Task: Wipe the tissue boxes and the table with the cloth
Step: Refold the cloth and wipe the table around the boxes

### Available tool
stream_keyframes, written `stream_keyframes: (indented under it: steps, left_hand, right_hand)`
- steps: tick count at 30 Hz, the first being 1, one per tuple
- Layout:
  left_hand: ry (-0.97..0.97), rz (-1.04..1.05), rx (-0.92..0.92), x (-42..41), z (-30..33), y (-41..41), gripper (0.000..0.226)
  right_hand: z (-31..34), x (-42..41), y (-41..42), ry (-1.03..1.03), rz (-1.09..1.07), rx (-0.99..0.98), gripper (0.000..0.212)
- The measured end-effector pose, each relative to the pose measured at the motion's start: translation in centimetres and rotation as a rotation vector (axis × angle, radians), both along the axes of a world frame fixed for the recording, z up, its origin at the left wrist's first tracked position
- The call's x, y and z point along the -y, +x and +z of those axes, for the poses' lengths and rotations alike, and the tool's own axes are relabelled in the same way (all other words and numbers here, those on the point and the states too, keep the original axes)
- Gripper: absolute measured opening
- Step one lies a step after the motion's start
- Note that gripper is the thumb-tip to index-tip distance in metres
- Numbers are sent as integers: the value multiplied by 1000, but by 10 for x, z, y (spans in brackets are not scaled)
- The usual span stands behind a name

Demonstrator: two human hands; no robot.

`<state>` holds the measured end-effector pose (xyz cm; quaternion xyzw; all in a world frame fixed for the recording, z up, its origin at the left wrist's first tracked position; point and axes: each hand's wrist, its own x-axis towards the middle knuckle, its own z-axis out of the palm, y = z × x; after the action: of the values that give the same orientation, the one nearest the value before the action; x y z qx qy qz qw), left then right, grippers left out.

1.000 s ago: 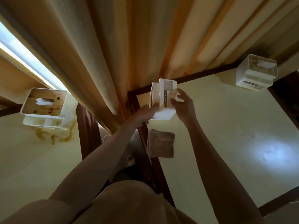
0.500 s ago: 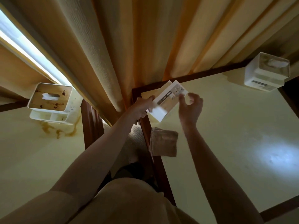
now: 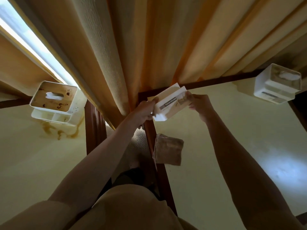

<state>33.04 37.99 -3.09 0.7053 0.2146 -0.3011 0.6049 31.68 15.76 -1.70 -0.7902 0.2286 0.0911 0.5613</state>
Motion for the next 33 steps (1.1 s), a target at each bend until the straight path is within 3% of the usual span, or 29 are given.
stream_keyframes:
  steps: [5, 9, 13, 17, 28, 33]
  left_hand:
    - [327, -123, 212, 4, 7, -28, 67]
    - [255, -11, 389, 25, -14, -55, 64]
    - [242, 32, 516, 36, -37, -61, 78]
    - [301, -1, 578, 35, -54, -63, 92]
    - [336, -33, 628, 37, -74, -67, 94]
    - [332, -124, 659, 16, -66, -67, 98]
  right_hand:
    - [-17, -7, -6, 122, 33, -18, 23]
    - [-22, -17, -9, 136, 8, 5, 37]
    - [-35, -14, -9, 97, 45, 20, 51]
    - [-43, -22, -4, 34, -54, -54, 45]
    - [-69, -28, -1, 123, -362, -4, 42]
    - [-76, -23, -3, 101, -364, 25, 37]
